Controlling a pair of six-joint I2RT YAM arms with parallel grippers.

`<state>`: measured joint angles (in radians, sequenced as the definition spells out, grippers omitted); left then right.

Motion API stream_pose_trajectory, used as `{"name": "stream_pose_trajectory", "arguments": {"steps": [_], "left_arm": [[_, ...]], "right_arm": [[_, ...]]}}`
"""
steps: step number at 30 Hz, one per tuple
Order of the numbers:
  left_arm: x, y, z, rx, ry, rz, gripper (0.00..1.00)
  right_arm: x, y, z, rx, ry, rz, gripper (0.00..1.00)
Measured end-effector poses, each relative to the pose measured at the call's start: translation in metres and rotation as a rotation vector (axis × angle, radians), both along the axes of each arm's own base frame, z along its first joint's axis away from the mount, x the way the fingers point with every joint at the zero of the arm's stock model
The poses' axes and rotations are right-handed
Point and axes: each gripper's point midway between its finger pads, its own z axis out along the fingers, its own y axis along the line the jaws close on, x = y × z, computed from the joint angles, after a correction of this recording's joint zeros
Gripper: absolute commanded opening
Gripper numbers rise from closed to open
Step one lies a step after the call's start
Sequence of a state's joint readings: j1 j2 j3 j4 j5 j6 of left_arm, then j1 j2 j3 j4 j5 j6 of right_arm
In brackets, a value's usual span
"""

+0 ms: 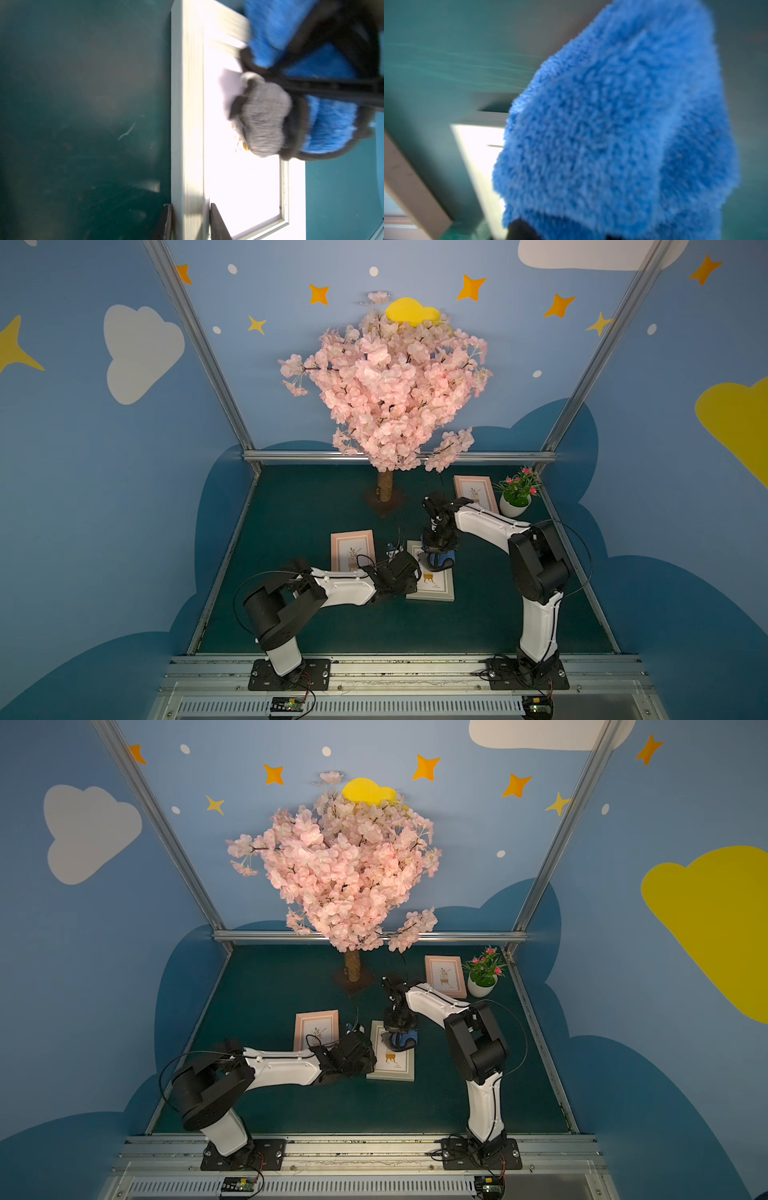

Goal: Wipe the picture frame with a cloth
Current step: Wipe the dirt from the picture frame.

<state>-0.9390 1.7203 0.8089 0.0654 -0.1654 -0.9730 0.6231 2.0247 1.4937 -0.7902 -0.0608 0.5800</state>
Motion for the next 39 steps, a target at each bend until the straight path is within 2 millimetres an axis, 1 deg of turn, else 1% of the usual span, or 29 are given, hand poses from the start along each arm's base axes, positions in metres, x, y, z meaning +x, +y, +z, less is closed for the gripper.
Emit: {"name": "stream_pose_trajectory", "arguments": {"steps": [3, 5, 7, 11, 13, 15, 17, 19, 20, 24, 26, 28, 31, 33, 35, 39], "left_arm": [[0.000, 0.000, 0.000, 0.000, 0.000, 0.000, 0.26], [0.000, 0.000, 0.000, 0.000, 0.000, 0.001, 0.26], [0.000, 0.000, 0.000, 0.000, 0.000, 0.002, 0.26], [0.000, 0.000, 0.000, -0.002, 0.000, 0.002, 0.26], [0.000, 0.000, 0.000, -0.002, 0.000, 0.002, 0.26], [0.000, 0.000, 0.000, -0.002, -0.001, 0.001, 0.26], [0.000, 0.000, 0.000, -0.002, -0.001, 0.001, 0.26], [0.000, 0.000, 0.000, -0.001, -0.001, 0.001, 0.26], [0.000, 0.000, 0.000, -0.001, -0.001, 0.000, 0.26], [-0.001, 0.000, -0.001, -0.002, -0.003, -0.002, 0.27], [-0.002, 0.000, -0.001, -0.002, -0.005, -0.003, 0.27], [-0.002, -0.001, 0.000, -0.003, -0.005, -0.004, 0.27], [-0.002, -0.001, 0.000, -0.005, -0.006, -0.004, 0.26], [-0.002, -0.001, 0.000, -0.005, -0.005, -0.005, 0.26], [-0.002, -0.001, 0.000, -0.006, -0.004, -0.006, 0.26], [-0.002, -0.002, 0.000, -0.006, -0.004, -0.006, 0.26]], "right_arm": [[-0.001, 0.021, -0.001, 0.013, -0.005, 0.039, 0.00], [-0.001, 0.021, -0.001, 0.011, -0.007, 0.041, 0.00], [0.002, 0.013, -0.003, 0.013, -0.002, 0.022, 0.00], [0.002, -0.021, -0.003, -0.004, 0.012, -0.041, 0.00], [0.000, -0.034, -0.003, -0.015, 0.017, -0.060, 0.00], [-0.002, -0.038, -0.003, -0.013, 0.019, -0.068, 0.00], [-0.007, -0.035, -0.004, -0.010, 0.013, -0.055, 0.00], [-0.018, -0.033, -0.006, -0.003, 0.008, -0.046, 0.00], [-0.026, -0.034, -0.006, 0.004, 0.006, -0.043, 0.00], [-0.075, -0.045, -0.005, 0.027, 0.039, -0.028, 0.00], [-0.091, -0.045, -0.005, 0.029, 0.054, -0.013, 0.00], [-0.098, -0.044, -0.006, 0.030, 0.061, -0.005, 0.00], [-0.095, -0.043, -0.006, 0.027, 0.066, -0.009, 0.00], [-0.085, -0.042, -0.006, 0.014, 0.077, -0.017, 0.00], [-0.064, -0.040, -0.005, 0.000, 0.068, -0.033, 0.00], [-0.015, -0.032, 0.001, -0.014, 0.004, -0.046, 0.00]]}}
